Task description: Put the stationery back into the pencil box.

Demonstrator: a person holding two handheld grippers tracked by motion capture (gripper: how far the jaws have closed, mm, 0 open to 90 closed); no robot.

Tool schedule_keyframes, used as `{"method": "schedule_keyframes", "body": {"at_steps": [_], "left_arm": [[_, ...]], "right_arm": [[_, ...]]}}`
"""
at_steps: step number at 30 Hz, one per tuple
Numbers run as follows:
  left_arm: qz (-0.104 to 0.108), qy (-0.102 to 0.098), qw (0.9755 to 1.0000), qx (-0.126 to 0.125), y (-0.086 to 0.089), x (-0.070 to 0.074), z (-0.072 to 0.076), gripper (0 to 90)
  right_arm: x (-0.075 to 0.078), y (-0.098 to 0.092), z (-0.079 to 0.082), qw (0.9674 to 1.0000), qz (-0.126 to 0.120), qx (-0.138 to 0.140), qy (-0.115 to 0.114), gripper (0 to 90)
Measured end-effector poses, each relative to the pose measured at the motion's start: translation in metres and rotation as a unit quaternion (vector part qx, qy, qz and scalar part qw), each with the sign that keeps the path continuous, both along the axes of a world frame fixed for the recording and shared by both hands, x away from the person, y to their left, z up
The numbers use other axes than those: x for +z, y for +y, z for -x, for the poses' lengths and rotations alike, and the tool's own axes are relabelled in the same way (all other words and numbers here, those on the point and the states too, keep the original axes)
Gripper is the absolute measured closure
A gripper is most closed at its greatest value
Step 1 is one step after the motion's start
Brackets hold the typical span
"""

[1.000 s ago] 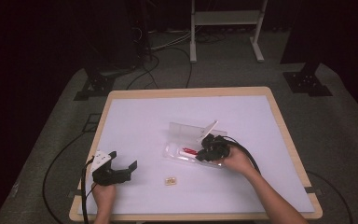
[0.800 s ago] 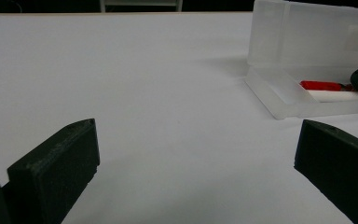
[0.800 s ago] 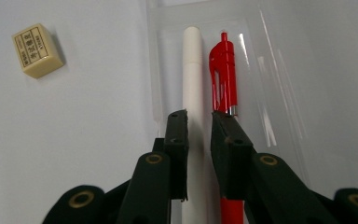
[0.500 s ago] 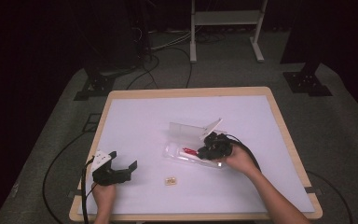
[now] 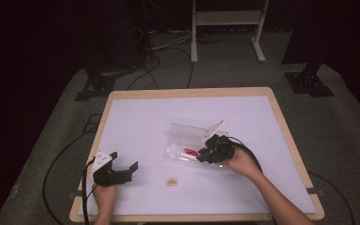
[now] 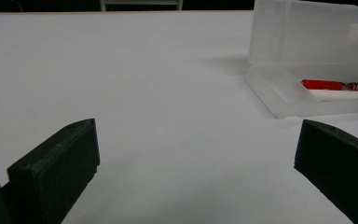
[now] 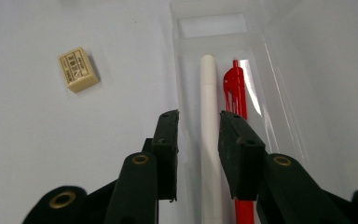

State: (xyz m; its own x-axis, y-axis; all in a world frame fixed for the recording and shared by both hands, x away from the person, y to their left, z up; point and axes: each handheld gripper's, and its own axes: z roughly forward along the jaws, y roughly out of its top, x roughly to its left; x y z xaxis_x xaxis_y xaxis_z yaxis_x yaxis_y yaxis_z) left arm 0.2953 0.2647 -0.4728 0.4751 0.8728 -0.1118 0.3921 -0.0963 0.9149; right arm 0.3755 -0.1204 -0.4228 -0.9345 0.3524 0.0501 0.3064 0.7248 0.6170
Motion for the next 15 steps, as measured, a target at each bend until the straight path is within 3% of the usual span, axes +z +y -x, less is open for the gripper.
{"method": "schedule_keyframes", "body": {"at_steps": [15], "left_arm": [[0.0, 0.0, 1.0, 0.0, 0.0, 0.0, 0.0, 0.0]], "right_arm": [[0.002, 0.009, 0.011, 0.9999, -0.004, 0.017, 0.002, 62.4]]}}
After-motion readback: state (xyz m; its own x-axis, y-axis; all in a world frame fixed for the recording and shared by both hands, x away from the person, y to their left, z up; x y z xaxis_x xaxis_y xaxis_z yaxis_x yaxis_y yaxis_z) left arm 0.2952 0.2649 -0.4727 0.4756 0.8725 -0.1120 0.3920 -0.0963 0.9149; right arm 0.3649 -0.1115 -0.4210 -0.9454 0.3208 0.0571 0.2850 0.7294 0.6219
